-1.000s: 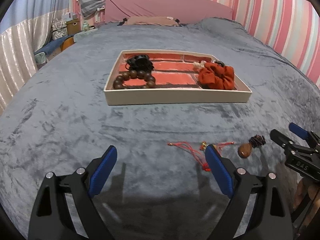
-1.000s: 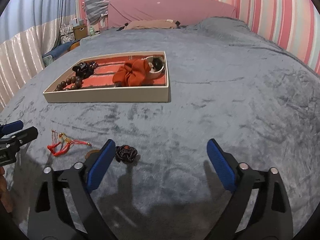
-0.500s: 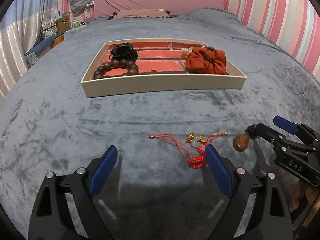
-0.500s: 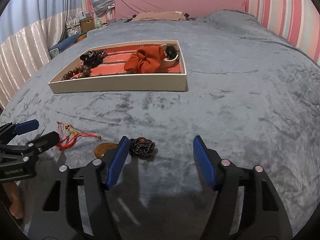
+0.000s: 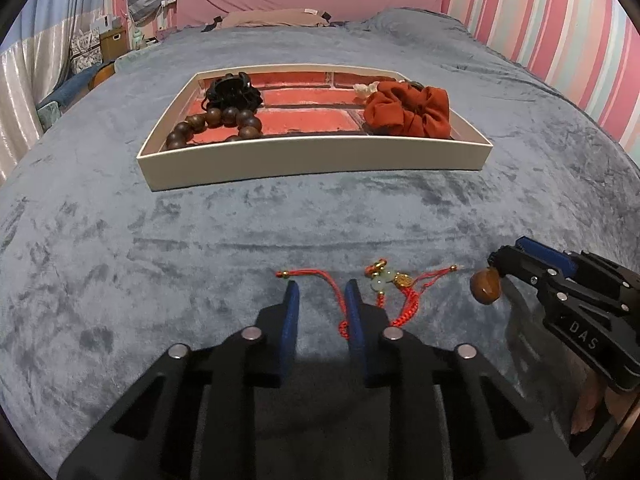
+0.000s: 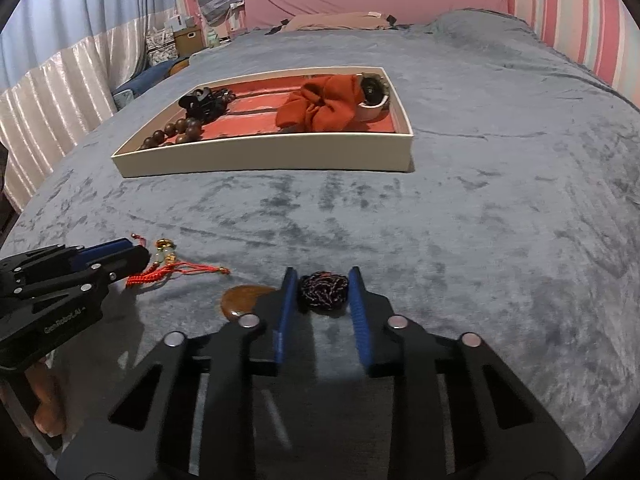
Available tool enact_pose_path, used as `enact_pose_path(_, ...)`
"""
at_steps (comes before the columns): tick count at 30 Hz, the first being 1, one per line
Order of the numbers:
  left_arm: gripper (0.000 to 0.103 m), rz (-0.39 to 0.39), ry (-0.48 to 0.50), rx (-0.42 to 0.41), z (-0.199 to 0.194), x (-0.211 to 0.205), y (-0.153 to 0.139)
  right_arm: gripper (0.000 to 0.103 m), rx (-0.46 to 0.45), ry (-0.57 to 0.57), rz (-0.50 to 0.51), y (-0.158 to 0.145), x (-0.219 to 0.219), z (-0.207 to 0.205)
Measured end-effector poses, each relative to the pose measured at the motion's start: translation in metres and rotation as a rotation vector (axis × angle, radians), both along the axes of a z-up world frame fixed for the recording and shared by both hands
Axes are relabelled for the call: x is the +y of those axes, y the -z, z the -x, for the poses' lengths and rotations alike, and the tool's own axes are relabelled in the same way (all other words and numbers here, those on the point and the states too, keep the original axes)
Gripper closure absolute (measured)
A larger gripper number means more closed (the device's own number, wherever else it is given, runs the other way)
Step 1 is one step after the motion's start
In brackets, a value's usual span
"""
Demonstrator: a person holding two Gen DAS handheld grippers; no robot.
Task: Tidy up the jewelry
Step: 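Grasp the red tassel charm with the left tool while the right tool grasps the black knot charm, then carry both charms to the tray and lower them onto the other jewelry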
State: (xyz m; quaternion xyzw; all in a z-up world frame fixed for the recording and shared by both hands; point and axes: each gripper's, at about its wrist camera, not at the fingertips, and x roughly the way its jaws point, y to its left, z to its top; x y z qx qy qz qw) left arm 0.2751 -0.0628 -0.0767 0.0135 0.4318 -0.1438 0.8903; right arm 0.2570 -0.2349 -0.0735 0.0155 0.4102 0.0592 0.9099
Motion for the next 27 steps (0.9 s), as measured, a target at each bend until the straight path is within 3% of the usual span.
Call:
enact_pose_path(7, 0.1, 0.02, 0.003, -0.01, 0.001, 0.002, -0.002, 0.08, -0.012, 0.003, -0.025, -0.001, -0.004, 0.002)
enact_pose_path(27, 0.102, 0.137, 0.031, -0.055, 0.008, 0.023, -0.028, 0.081, -0.037, 0.014, -0.07, -0.008, -0.017, 0.004)
